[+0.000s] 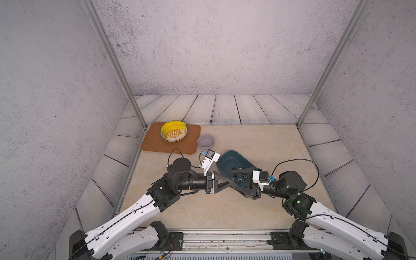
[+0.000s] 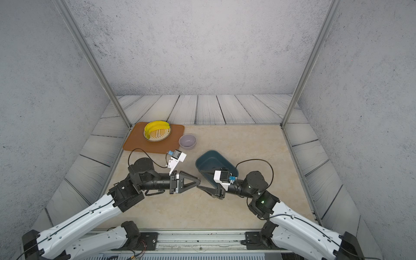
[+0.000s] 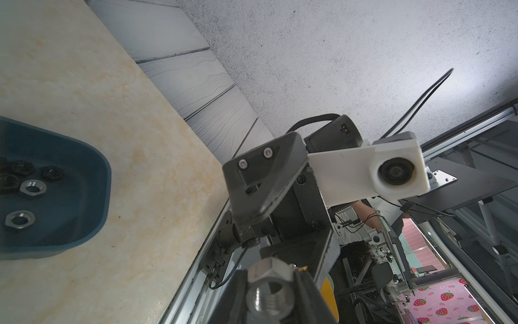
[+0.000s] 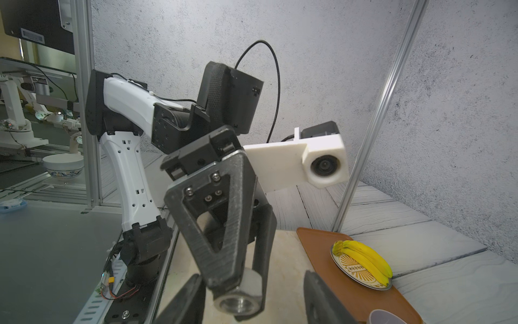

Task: Put the nuts on the desktop into the storage box
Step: Pick up the nut from the center of the board.

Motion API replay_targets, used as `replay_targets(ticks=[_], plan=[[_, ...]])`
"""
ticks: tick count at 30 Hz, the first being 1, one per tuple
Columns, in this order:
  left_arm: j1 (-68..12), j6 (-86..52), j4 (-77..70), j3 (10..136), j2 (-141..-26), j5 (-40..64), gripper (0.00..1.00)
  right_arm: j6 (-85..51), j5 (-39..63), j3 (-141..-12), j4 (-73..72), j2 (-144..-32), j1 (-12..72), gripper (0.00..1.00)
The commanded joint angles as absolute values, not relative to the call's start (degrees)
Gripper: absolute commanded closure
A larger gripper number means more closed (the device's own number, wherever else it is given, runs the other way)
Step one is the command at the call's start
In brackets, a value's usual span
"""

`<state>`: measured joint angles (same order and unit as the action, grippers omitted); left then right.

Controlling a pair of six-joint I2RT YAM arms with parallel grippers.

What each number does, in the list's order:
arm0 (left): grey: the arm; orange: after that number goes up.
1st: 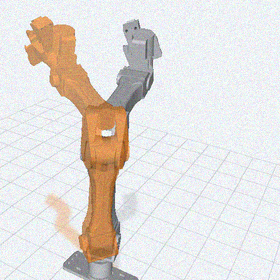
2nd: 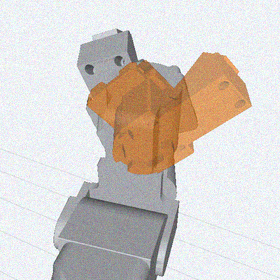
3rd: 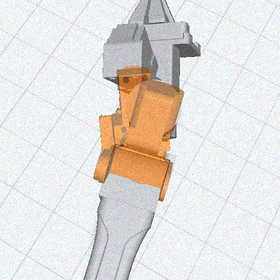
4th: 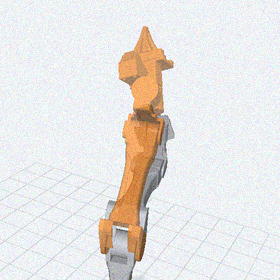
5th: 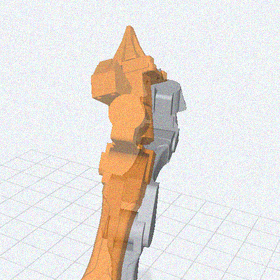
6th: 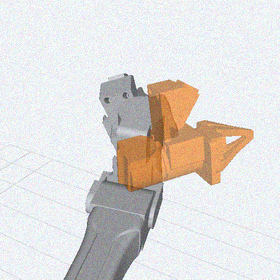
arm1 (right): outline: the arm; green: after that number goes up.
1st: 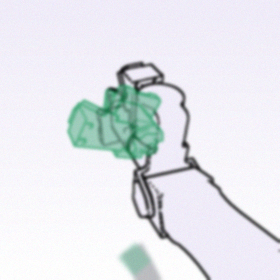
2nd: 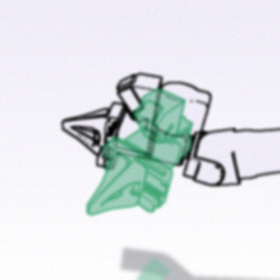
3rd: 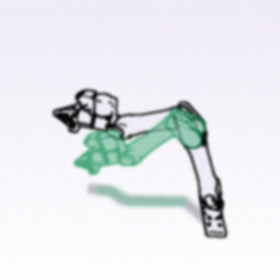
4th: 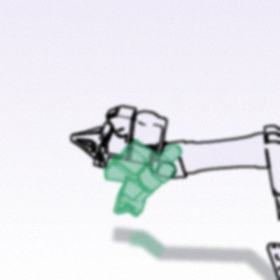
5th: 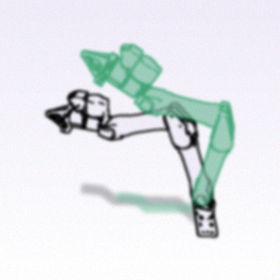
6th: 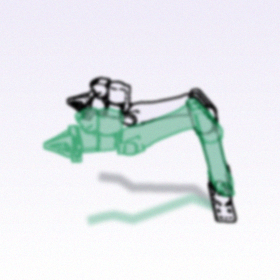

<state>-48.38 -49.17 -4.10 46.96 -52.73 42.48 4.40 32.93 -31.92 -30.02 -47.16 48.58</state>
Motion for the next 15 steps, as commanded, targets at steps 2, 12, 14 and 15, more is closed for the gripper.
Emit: replay_targets(ticks=[2,12,14,15], plan=[[-48.46,-49.04,-5.57,46.85,-52.31,42.09,0.72,2.82,33.50,-31.71,-32.06,-47.77,49.09,0.39],[-48.51,-48.84,-5.11,46.92,-52.09,41.81,0.72,2.54,32.69,-30.91,-32.33,-47.99,49.70,0.44],[-48.51,-48.78,-5.10,46.93,-52.17,41.76,0.72,2.81,32.68,-31.46,-31.32,-47.99,49.69,0.51],[-48.47,-48.78,-5.09,46.94,-52.20,41.71,0.72,2.74,32.82,-31.56,-31.25,-47.99,49.72,0.53]])
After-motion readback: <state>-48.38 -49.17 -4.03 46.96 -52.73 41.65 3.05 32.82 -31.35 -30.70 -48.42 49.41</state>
